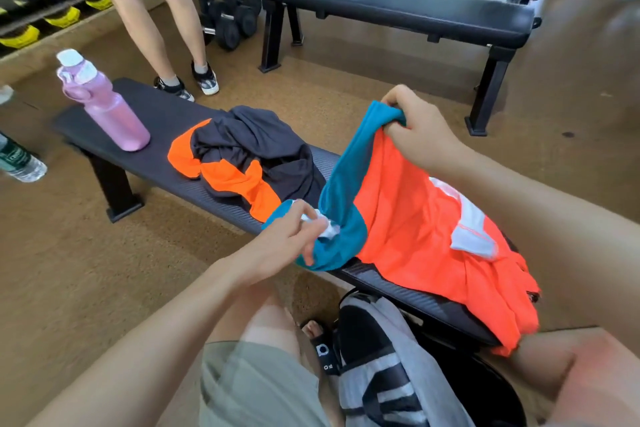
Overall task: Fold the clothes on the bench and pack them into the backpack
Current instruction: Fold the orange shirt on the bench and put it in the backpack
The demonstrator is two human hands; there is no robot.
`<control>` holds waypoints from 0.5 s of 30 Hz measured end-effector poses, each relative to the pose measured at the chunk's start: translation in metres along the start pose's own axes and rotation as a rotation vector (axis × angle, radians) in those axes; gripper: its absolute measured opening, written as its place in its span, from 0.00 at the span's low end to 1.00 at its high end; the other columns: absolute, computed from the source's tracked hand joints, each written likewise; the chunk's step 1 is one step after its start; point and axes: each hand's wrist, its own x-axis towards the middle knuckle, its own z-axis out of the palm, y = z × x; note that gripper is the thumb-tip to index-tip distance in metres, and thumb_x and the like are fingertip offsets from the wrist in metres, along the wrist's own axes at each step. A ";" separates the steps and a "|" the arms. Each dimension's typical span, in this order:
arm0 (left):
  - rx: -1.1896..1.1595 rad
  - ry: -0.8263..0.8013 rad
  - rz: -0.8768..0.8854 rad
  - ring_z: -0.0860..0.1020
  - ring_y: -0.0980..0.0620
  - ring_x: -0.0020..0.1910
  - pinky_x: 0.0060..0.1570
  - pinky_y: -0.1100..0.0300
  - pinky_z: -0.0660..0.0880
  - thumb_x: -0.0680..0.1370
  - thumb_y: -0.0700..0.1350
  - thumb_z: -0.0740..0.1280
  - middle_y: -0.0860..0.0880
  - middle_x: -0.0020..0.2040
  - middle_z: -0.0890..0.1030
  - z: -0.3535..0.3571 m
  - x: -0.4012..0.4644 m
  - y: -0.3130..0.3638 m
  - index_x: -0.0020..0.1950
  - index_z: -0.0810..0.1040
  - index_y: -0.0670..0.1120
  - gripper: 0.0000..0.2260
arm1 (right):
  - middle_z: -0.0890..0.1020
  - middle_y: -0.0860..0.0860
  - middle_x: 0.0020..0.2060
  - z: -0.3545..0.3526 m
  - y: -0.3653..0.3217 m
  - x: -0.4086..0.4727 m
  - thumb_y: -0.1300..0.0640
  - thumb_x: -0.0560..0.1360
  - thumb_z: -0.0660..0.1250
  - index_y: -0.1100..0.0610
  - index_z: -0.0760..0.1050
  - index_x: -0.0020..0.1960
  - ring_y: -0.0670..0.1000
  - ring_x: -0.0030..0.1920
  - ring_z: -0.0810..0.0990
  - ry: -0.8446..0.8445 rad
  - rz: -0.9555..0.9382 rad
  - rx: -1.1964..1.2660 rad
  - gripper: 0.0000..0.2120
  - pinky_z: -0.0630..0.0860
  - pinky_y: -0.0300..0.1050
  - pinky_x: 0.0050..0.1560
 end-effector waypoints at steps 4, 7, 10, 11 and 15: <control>0.144 0.018 -0.050 0.72 0.66 0.61 0.63 0.63 0.70 0.70 0.65 0.74 0.61 0.63 0.73 0.025 0.008 0.002 0.67 0.65 0.55 0.33 | 0.76 0.43 0.40 0.015 -0.014 0.010 0.66 0.73 0.61 0.53 0.72 0.48 0.45 0.44 0.73 0.003 0.015 0.097 0.09 0.66 0.29 0.41; 0.312 0.200 -0.139 0.76 0.48 0.58 0.55 0.53 0.74 0.72 0.65 0.71 0.47 0.57 0.77 0.053 0.030 -0.014 0.59 0.71 0.46 0.28 | 0.77 0.42 0.39 0.025 -0.020 0.007 0.64 0.74 0.63 0.52 0.73 0.46 0.39 0.40 0.73 -0.002 -0.003 0.107 0.07 0.66 0.29 0.40; 0.322 0.290 -0.219 0.78 0.39 0.53 0.47 0.52 0.69 0.83 0.51 0.62 0.40 0.49 0.79 0.060 0.036 -0.013 0.47 0.72 0.42 0.12 | 0.79 0.47 0.39 0.013 -0.019 0.003 0.63 0.72 0.64 0.56 0.75 0.47 0.44 0.40 0.75 -0.032 -0.061 0.039 0.05 0.68 0.36 0.41; 0.283 0.280 -0.216 0.78 0.40 0.51 0.47 0.51 0.69 0.84 0.48 0.60 0.40 0.49 0.79 0.053 0.033 -0.010 0.47 0.72 0.43 0.11 | 0.80 0.50 0.40 0.006 -0.017 0.004 0.62 0.71 0.63 0.56 0.75 0.48 0.47 0.41 0.76 -0.036 -0.078 -0.005 0.06 0.69 0.40 0.42; 0.056 0.134 -0.165 0.76 0.53 0.41 0.44 0.57 0.71 0.84 0.46 0.60 0.53 0.40 0.80 0.009 0.004 0.006 0.42 0.75 0.48 0.12 | 0.78 0.51 0.38 -0.016 -0.002 0.018 0.61 0.72 0.64 0.57 0.74 0.47 0.52 0.42 0.76 -0.034 -0.069 -0.158 0.04 0.69 0.48 0.43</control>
